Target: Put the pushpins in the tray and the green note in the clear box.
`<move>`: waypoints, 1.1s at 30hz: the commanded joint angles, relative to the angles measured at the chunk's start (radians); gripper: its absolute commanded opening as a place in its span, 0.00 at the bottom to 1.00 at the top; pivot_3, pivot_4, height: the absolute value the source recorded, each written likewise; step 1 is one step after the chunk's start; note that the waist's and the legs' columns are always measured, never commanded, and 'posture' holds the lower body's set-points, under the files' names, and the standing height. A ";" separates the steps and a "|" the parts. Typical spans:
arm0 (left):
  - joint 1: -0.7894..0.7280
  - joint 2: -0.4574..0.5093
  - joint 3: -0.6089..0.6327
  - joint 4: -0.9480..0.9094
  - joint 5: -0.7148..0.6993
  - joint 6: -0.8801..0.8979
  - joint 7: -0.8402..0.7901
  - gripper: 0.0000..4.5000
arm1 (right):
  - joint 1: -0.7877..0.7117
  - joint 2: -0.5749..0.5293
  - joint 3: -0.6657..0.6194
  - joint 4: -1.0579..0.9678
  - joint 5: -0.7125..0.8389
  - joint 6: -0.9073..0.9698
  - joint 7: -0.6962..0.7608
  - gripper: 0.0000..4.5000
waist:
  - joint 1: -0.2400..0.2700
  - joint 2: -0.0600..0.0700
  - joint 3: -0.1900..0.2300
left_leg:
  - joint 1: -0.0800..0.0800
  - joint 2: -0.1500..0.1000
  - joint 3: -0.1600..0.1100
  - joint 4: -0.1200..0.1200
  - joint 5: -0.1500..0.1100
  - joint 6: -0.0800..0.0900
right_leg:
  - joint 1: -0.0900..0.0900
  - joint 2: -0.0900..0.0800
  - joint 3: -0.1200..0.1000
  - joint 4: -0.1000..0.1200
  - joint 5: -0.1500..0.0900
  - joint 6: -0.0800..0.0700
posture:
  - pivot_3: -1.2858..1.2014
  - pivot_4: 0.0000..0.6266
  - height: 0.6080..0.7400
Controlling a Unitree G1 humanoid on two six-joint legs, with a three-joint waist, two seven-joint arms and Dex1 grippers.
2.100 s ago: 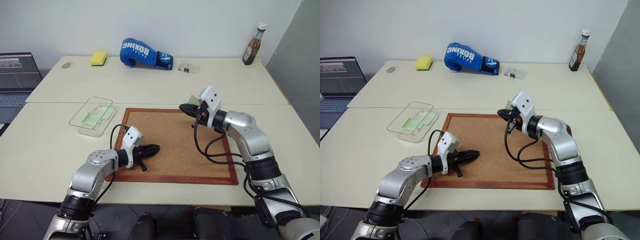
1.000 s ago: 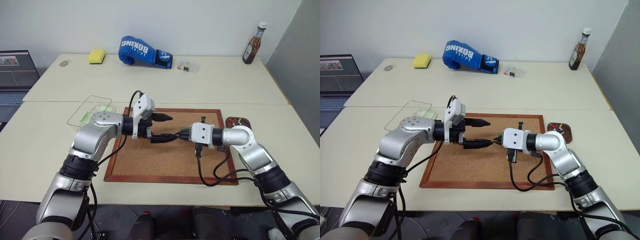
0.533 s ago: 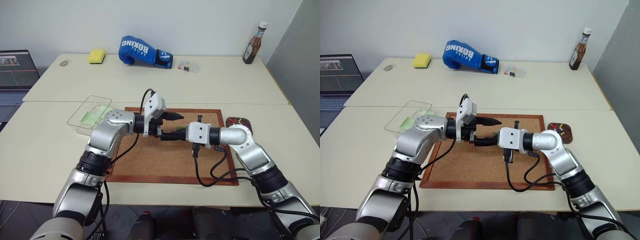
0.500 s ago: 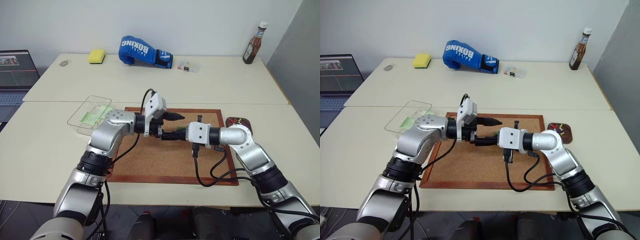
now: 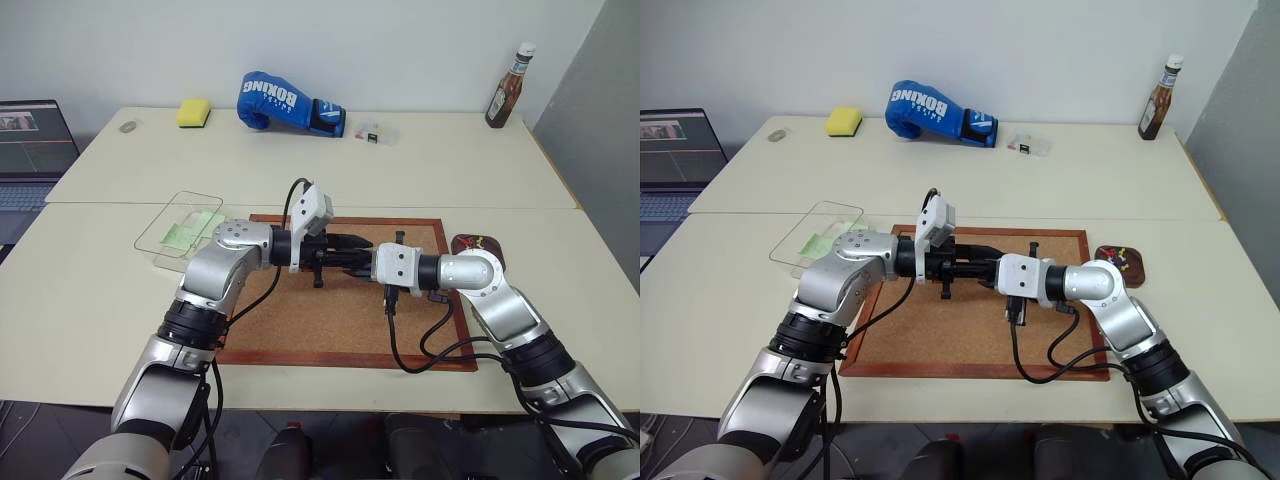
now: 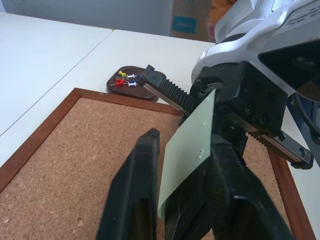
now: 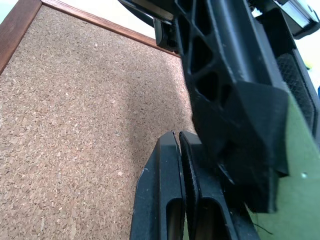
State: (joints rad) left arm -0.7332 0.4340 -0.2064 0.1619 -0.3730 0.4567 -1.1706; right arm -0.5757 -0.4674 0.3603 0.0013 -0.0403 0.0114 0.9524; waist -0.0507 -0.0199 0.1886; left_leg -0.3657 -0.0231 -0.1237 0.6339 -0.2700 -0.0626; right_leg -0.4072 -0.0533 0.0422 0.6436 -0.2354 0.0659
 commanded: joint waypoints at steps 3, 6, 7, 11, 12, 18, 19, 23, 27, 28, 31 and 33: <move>-0.019 -0.001 0.015 -0.023 -0.013 0.006 -0.015 0.01 | -0.012 0.003 -0.015 -0.057 0.002 0.004 -0.007 0.00 | 0.000 0.000 0.000 | 0.000 0.000 0.000 0.000 0.000 0.000 | 0.000 0.000 0.000 0.000 0.000 0.000 | 0.52 0.24 1.00; -0.014 0.004 0.017 -0.014 -0.007 0.004 -0.016 0.01 | -0.011 0.002 -0.016 -0.061 0.002 0.007 -0.008 0.00 | 0.000 0.000 0.000 | 0.000 0.000 0.000 0.000 0.000 0.000 | 0.000 0.000 0.000 0.000 0.000 0.000 | 0.52 0.24 1.00; -0.012 0.005 0.018 -0.011 -0.004 0.003 -0.014 0.01 | -0.011 0.002 -0.017 -0.063 0.002 0.008 -0.008 0.00 | 0.000 0.000 0.000 | 0.000 0.000 0.000 0.000 0.000 0.000 | 0.000 0.000 0.000 0.000 0.000 0.000 | 0.52 0.24 1.00; -0.015 0.002 0.022 0.049 0.040 -0.025 0.036 0.01 | -0.011 -0.002 -0.020 -0.082 0.006 0.019 -0.005 0.00 | 0.000 0.000 0.000 | 0.000 0.000 0.000 0.000 0.000 0.000 | 0.000 0.000 0.000 0.000 0.000 0.000 | 0.52 0.24 1.00; -0.018 0.001 0.024 0.076 0.055 -0.043 0.053 0.01 | -0.009 -0.005 -0.021 -0.091 0.008 0.023 -0.003 0.00 | 0.000 0.000 0.000 | 0.000 0.000 0.000 0.000 0.000 0.000 | 0.000 0.000 0.000 0.000 0.000 0.000 | 0.52 0.24 1.00; -0.045 0.005 0.053 0.252 0.114 -0.139 0.108 0.01 | 0.003 -0.013 -0.029 -0.160 0.029 0.069 0.004 0.00 | 0.001 0.000 0.000 | 0.000 0.000 0.000 0.001 0.000 0.000 | 0.000 0.000 0.000 0.001 0.000 0.000 | 0.52 0.24 1.00; -0.047 0.006 0.056 0.269 0.120 -0.152 0.108 0.01 | 0.005 -0.014 -0.030 -0.171 0.032 0.077 0.005 0.00 | 0.001 0.000 0.000 | 0.000 0.000 0.000 0.001 0.000 0.000 | 0.000 0.000 0.000 0.001 0.000 0.000 | 0.52 0.24 1.00; -0.049 0.005 0.065 0.300 0.130 -0.179 0.102 0.01 | 0.012 -0.021 -0.034 -0.209 0.044 0.106 0.004 0.00 | 0.002 0.000 0.000 | 0.000 0.000 0.000 0.001 0.000 0.000 | 0.000 0.000 0.000 0.000 0.000 0.000 | 0.52 0.24 1.00; -0.049 -0.003 0.070 0.298 0.131 -0.184 0.107 0.01 | 0.016 -0.027 -0.050 -0.240 0.063 0.145 -0.002 0.00 | 0.003 0.000 0.000 | 0.000 0.000 0.000 0.001 0.000 0.000 | 0.000 0.000 0.000 0.001 0.000 0.000 | 0.52 0.24 1.00; -0.049 -0.007 0.073 0.290 0.126 -0.178 0.111 0.01 | 0.017 -0.030 -0.061 -0.249 0.072 0.163 -0.005 0.00 | 0.003 0.000 0.000 | 0.000 0.000 0.000 0.001 0.000 0.000 | 0.000 0.000 0.000 0.001 0.000 0.000 | 0.52 0.24 1.00; -0.040 -0.016 0.093 0.228 0.095 -0.134 0.125 0.01 | 0.032 -0.045 -0.128 -0.283 0.110 0.247 -0.033 0.00 | 0.004 0.000 0.000 | 0.000 0.000 -0.001 0.001 0.000 0.000 | 0.000 0.000 0.000 0.001 0.000 0.000 | 0.52 0.24 1.00; -0.017 -0.023 0.109 0.118 0.052 -0.071 0.135 0.01 | 0.049 -0.055 -0.228 -0.289 0.146 0.348 -0.091 0.00 | 0.006 0.000 0.000 | -0.001 0.000 -0.001 0.002 0.000 0.000 | 0.000 0.000 -0.001 0.001 0.000 0.000 | 0.52 0.24 1.00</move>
State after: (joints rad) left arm -0.7529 0.4159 -0.1360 0.4169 -0.2666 0.3371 -1.0486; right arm -0.5360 -0.5083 0.2483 -0.2459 0.0612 0.2650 0.9220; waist -0.0443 -0.0200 0.1886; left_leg -0.3671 -0.0236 -0.1248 0.6364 -0.2701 -0.0626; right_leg -0.4071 -0.0534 0.0416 0.6444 -0.2351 0.0659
